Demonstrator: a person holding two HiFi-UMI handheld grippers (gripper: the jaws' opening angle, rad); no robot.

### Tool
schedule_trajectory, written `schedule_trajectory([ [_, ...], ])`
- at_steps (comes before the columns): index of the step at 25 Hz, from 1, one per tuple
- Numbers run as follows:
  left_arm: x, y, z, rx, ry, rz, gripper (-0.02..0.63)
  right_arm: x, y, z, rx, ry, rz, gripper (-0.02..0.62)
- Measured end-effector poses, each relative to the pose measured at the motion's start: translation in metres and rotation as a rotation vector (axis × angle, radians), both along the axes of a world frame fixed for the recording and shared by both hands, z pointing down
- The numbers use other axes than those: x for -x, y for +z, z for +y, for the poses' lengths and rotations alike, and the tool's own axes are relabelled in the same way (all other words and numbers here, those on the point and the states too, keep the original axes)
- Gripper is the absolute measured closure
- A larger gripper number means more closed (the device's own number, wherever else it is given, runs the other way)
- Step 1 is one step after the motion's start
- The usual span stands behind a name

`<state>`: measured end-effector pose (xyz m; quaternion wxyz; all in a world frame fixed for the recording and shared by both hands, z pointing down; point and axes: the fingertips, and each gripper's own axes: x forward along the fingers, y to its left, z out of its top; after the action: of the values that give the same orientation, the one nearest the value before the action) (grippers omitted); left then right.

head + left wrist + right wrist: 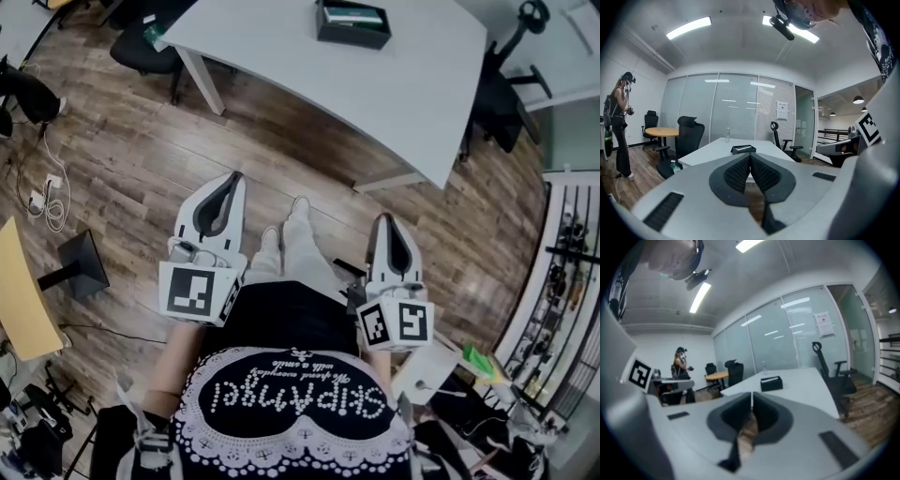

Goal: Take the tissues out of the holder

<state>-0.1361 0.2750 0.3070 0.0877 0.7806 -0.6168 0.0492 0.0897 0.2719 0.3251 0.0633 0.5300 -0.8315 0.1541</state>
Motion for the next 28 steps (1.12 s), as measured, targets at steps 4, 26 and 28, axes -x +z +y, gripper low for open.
schedule_trajectory([
  [4, -0.003, -0.004, -0.017, -0.009, -0.024, 0.001, 0.581, 0.005, 0.0, -0.027, -0.006, -0.04, -0.012, 0.561],
  [26, -0.039, -0.007, -0.135, -0.019, -0.14, 0.063, 0.581, -0.02, -0.006, -0.167, -0.021, -0.17, -0.032, 0.56],
  [28, -0.039, -0.008, -0.14, -0.019, -0.15, 0.061, 0.581, -0.024, -0.005, -0.174, -0.014, -0.171, -0.033, 0.561],
])
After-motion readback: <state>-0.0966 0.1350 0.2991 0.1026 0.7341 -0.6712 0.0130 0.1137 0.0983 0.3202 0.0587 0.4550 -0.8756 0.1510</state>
